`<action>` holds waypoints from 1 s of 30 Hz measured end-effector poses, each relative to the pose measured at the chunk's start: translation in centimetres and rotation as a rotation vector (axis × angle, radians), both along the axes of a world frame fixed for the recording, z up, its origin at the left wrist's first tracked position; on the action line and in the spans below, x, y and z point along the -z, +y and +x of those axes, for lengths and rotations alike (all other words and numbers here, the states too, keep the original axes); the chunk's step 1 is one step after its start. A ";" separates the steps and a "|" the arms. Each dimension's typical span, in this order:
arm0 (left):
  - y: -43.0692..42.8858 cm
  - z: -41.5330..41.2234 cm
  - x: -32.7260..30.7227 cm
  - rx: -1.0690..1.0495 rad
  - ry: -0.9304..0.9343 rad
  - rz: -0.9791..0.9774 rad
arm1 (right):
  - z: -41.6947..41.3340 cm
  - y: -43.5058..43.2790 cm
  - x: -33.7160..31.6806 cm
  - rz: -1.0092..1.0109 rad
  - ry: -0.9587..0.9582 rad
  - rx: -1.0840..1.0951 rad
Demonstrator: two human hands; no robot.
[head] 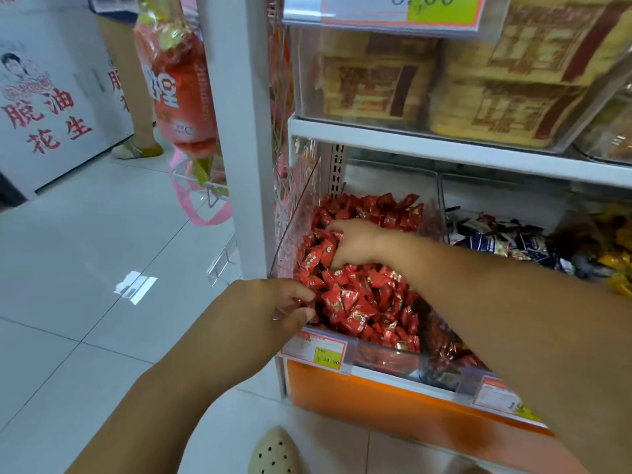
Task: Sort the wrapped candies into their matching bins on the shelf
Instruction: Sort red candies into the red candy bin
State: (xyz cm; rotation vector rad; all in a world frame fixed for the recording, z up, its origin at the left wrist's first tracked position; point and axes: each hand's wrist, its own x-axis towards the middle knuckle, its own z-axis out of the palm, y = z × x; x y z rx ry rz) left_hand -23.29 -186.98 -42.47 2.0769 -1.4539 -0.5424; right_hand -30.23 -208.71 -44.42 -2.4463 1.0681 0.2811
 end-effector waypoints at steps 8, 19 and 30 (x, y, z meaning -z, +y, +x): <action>-0.8 -0.7 -0.2 -0.015 0.022 -0.008 | -2.9 -0.7 -6.3 0.581 -0.089 0.295; -2.5 -1.8 -0.1 -0.018 0.033 -0.013 | -5.6 0.6 -5.7 0.405 -0.108 0.225; -5.0 -3.5 -0.7 0.023 0.079 -0.030 | -13.2 1.7 -8.7 0.376 -0.734 0.364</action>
